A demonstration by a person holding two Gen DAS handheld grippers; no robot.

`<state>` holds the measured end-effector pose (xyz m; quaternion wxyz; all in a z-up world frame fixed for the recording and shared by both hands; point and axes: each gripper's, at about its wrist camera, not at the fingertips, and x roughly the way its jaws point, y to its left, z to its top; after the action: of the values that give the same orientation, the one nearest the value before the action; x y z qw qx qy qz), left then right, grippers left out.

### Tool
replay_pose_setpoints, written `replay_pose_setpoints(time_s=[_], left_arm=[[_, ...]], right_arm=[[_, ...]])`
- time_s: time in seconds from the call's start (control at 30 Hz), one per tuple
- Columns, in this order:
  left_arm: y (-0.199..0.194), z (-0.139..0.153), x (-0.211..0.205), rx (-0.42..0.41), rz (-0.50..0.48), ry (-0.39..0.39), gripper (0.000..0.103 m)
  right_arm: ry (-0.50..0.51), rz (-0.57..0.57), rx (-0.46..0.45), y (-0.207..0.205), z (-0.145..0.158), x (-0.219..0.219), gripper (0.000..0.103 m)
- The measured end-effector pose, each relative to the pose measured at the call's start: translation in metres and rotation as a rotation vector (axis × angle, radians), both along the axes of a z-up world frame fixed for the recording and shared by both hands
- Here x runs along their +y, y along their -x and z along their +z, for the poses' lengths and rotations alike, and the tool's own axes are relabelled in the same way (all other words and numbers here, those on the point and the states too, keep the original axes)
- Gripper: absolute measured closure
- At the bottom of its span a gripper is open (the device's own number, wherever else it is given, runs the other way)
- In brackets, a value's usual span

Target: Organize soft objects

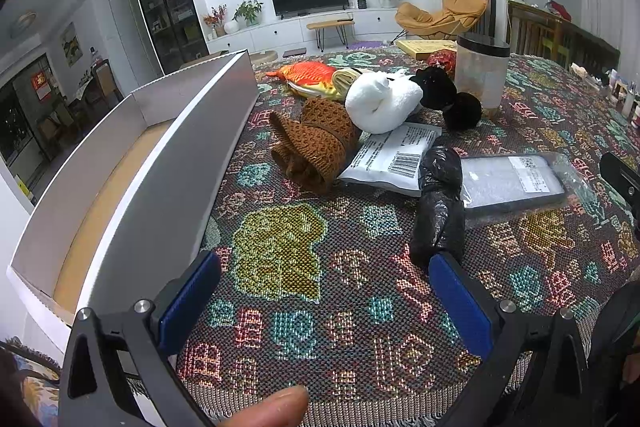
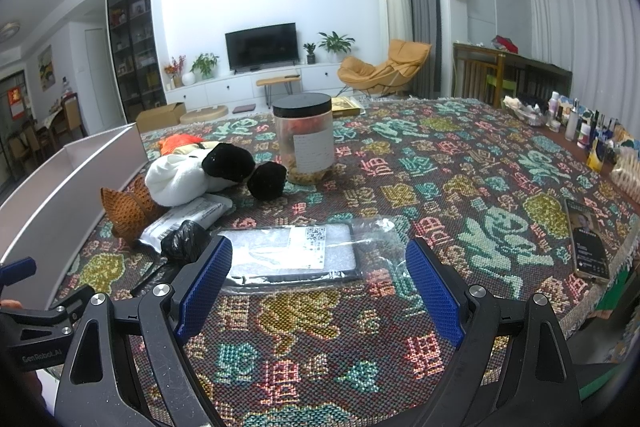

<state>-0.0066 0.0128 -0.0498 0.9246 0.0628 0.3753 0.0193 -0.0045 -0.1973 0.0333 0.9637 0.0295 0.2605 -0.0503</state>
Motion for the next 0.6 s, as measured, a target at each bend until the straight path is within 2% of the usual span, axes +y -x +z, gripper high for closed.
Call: replay_pose_setpoints(time_s=[0.6], left_arm=[[0.0003, -0.0026, 0.0033, 0.013, 0.004, 0.001, 0.000]], right_arm=[[-0.002, 0.001, 0.001, -0.0006, -0.0014, 0.0004, 0.013]])
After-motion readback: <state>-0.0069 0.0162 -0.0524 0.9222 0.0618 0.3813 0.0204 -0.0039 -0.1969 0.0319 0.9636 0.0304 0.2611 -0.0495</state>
